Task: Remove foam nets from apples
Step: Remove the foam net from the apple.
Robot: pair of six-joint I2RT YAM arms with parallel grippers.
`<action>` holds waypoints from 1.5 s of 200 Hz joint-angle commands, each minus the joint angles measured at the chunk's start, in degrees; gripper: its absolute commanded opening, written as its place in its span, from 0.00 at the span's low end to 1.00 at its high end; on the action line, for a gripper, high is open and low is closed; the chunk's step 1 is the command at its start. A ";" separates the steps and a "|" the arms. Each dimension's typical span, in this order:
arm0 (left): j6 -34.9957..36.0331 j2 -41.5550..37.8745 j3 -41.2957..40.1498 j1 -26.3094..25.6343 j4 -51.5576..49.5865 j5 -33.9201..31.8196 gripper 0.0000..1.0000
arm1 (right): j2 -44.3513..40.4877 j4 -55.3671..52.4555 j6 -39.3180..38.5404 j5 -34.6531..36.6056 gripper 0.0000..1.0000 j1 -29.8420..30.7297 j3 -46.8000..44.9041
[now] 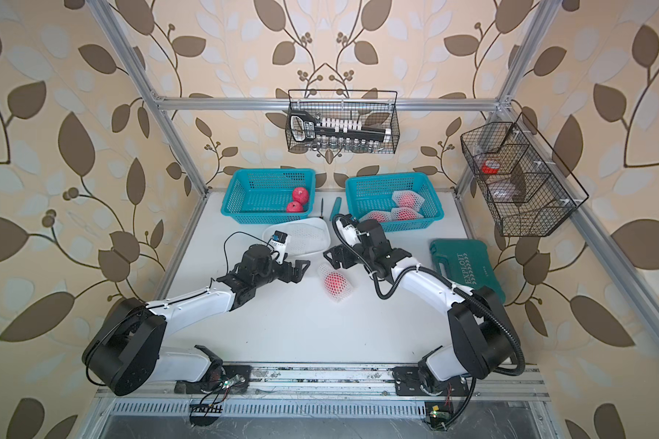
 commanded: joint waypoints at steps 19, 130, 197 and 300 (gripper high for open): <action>-0.48 -3.18 -1.59 -0.18 0.37 0.50 0.99 | 9.68 -25.75 -4.95 -1.07 0.81 1.40 12.65; 0.38 -9.85 -6.26 -0.19 0.32 -5.70 0.99 | 26.10 -37.95 -6.78 15.24 0.89 9.11 29.69; 1.19 -13.20 -8.23 -0.19 -0.36 -7.70 0.99 | 34.36 -39.65 -7.53 14.42 0.78 10.08 36.01; 2.04 -13.79 -8.52 -0.19 -0.90 -10.12 0.99 | 32.15 -37.29 -9.29 7.47 0.20 10.05 34.83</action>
